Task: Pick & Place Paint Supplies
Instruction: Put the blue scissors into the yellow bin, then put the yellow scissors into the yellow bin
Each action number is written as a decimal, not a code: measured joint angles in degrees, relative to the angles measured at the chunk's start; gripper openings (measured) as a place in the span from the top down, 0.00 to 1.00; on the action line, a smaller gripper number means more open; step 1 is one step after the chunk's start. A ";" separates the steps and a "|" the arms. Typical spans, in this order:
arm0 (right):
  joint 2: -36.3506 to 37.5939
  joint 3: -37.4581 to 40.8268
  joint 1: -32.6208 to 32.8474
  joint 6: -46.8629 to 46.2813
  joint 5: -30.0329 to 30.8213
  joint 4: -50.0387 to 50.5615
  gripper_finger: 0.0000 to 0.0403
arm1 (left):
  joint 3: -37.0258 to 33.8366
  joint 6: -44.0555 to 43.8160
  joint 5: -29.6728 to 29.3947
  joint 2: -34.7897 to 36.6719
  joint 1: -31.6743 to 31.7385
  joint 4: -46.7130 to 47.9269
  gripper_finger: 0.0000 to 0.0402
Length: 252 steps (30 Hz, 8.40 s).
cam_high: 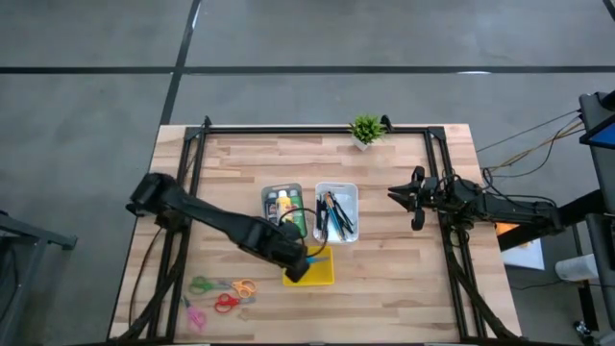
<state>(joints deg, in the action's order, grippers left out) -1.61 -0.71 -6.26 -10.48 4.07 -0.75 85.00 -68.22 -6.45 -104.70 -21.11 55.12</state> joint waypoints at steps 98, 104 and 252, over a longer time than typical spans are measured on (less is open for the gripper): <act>-0.04 0.00 0.02 0.01 0.01 0.01 0.81 | -28.26 -67.50 5.87 6.99 -16.53 -20.96 0.85; -0.04 0.00 0.00 0.02 0.01 0.02 0.81 | -30.10 -67.28 5.87 6.99 -15.46 -21.23 0.85; -0.04 0.02 0.02 0.01 0.01 0.01 0.81 | -18.53 -0.06 -1.56 20.80 -5.15 -11.79 0.99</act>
<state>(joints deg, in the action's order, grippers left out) -1.65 -0.69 -6.24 -10.47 4.08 -0.74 66.47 -68.28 -8.01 -83.90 -26.26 43.33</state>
